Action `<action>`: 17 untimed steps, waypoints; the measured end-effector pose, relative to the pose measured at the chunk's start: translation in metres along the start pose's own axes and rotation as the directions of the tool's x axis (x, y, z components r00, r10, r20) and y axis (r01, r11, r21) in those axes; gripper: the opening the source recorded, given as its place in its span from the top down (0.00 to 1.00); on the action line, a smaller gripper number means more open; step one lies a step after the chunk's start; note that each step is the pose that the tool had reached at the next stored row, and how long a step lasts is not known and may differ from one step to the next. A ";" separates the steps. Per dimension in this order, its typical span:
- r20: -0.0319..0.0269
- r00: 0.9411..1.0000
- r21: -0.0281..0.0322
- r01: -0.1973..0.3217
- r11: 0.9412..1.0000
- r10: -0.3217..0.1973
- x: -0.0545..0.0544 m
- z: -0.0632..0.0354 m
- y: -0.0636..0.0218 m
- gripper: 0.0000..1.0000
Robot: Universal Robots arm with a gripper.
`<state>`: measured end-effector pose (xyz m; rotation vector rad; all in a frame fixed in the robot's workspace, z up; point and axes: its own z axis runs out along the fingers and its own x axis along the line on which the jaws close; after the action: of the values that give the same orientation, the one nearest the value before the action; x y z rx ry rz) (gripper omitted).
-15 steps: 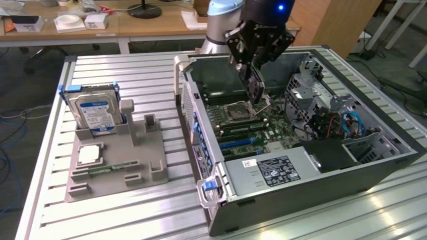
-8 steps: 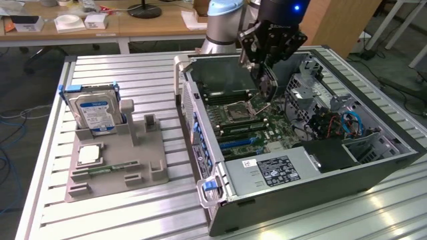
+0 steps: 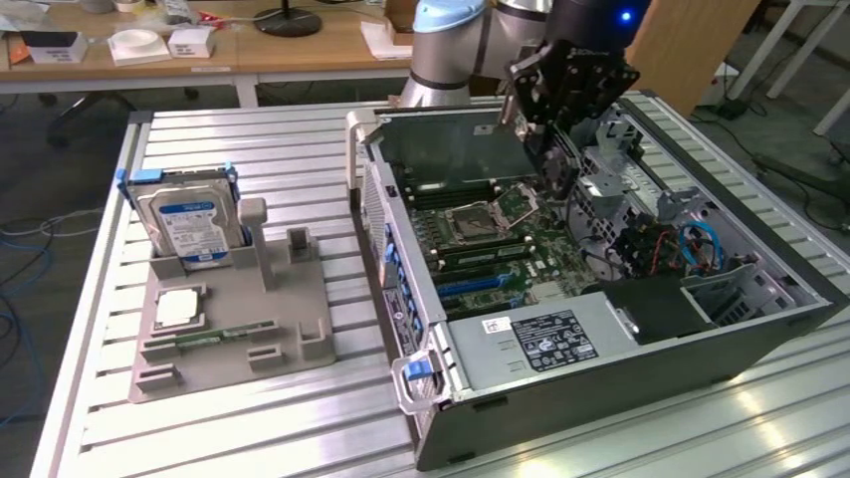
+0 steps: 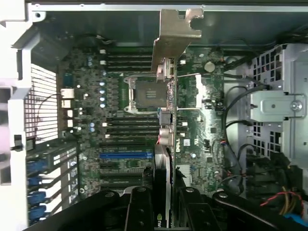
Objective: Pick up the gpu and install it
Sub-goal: 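Pick up the gpu and move the gpu toward the slot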
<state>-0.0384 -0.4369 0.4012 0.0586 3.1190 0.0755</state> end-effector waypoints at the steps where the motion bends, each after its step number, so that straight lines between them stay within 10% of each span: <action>1: 0.000 1.000 0.000 0.000 1.000 0.000 -0.004 0.0001 0.0001 0.73; 6: 0.000 1.000 0.000 0.000 1.000 0.000 -0.020 0.0004 0.0007 0.73; 17: 0.000 1.000 0.000 0.000 1.000 0.000 -0.021 0.0005 0.0007 0.73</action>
<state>-0.0178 -0.4369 0.4012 0.0586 3.1190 0.0756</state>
